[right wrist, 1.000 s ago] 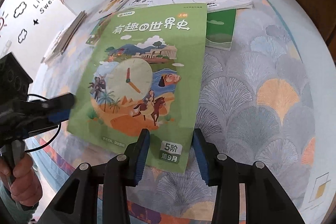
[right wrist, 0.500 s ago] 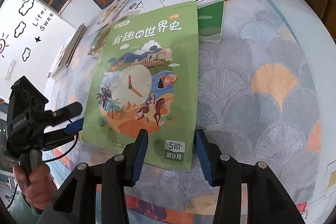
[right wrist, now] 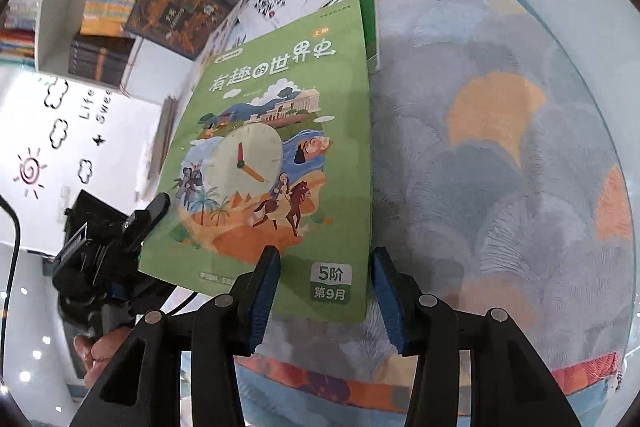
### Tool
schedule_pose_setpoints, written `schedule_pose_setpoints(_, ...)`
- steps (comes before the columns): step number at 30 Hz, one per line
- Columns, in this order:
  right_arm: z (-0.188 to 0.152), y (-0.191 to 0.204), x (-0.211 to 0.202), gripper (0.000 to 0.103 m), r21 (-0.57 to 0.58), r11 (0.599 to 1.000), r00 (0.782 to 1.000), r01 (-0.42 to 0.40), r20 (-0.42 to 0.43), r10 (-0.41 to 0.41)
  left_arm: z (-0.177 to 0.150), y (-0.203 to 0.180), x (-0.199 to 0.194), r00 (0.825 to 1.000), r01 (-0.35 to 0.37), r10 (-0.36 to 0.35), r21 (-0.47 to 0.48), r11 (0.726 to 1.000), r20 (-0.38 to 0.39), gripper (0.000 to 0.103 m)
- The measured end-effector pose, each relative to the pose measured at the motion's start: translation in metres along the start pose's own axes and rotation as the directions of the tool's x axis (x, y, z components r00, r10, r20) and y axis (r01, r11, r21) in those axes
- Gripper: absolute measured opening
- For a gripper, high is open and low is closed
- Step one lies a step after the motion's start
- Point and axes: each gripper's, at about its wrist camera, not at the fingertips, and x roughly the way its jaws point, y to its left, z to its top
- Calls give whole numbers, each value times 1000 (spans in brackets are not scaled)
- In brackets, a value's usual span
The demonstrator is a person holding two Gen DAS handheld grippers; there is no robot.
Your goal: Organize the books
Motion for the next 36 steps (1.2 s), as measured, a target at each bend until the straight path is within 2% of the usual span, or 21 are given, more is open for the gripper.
schedule_pose_setpoints(2, 1, -8, -2, 56, 37, 999, 1000, -28, -12, 28, 2, 0, 5, 998, 47, -49, -43, 998, -42, 15)
schedule_pose_setpoints(3, 0, -14, -1, 57, 66, 996, 998, -55, -19, 56, 3, -1, 7, 997, 61, -64, -64, 996, -46, 15)
schedule_pose_setpoints(7, 1, -36, 5, 59, 183, 966, 981, -182, -25, 190, 3, -6, 9, 996, 55, -59, -66, 996, -71, 16)
schedule_pose_setpoints(9, 2, -43, 6, 66, 231, 942, 968, -241, -10, 250, 4, -4, 14, 991, 82, -91, -96, 992, -97, 16)
schedule_pose_setpoints(11, 7, -45, 8, 72, 253, 925, 957, -282, 2, 291, 3, 1, 14, 987, 106, -120, -122, 987, -111, 16)
schedule_pose_setpoints(13, 6, -44, 6, 72, 248, 921, 952, -299, 15, 305, 4, 4, 17, 981, 132, -152, -160, 978, -117, 18)
schedule_pose_setpoints(16, 6, -34, 3, 62, 211, 939, 962, -272, 40, 269, 7, 2, 16, 987, 101, -115, -130, 986, -112, 18)
schedule_pose_setpoints(17, 6, -31, 2, 53, 194, 947, 966, -257, 43, 253, 8, 0, 14, 991, 76, -87, -109, 991, -101, 18)
schedule_pose_setpoints(18, 6, -28, -1, 45, 171, 955, 971, -241, 48, 236, 10, -2, 10, 995, 37, -43, -77, 996, -86, 18)
schedule_pose_setpoints(20, 8, -21, -6, 37, 133, 966, 975, -220, 61, 213, 13, -8, 9, 996, -50, 50, -3, 999, -75, 18)
schedule_pose_setpoints(23, 11, 2, -11, 37, 8, 995, 992, -96, 83, 95, 13, -13, 11, 991, -106, 110, 61, 993, -78, 18)
schedule_pose_setpoints(25, 10, 20, -16, 37, -80, 997, 994, -15, 111, 24, 11, -23, 12, 976, -202, 211, 157, 967, -43, 18)
schedule_pose_setpoints(27, 9, 40, -21, 37, -169, 984, 989, 64, 145, -39, 6, -40, 13, 957, -283, 291, 268, 921, 9, 18)
schedule_pose_setpoints(28, 8, 48, -23, 37, -205, 974, 985, 95, 158, -63, 3, -47, 12, 951, -302, 308, 309, 902, 30, 18)
schedule_pose_setpoints(32, 6, 60, -31, 37, -255, 955, 975, 153, 195, -104, -6, -69, 1, 950, -311, 299, 392, 866, 93, 18)
schedule_pose_setpoints(35, 1, 81, -40, 37, -323, 923, 960, 209, 248, -131, -18, -91, -6, 923, -381, 350, 495, 781, 158, 18)
schedule_pose_setpoints(36, 1, 87, -45, 37, -327, 921, 957, 210, 263, -125, -21, -96, -10, 920, -387, 355, 515, 764, 166, 19)
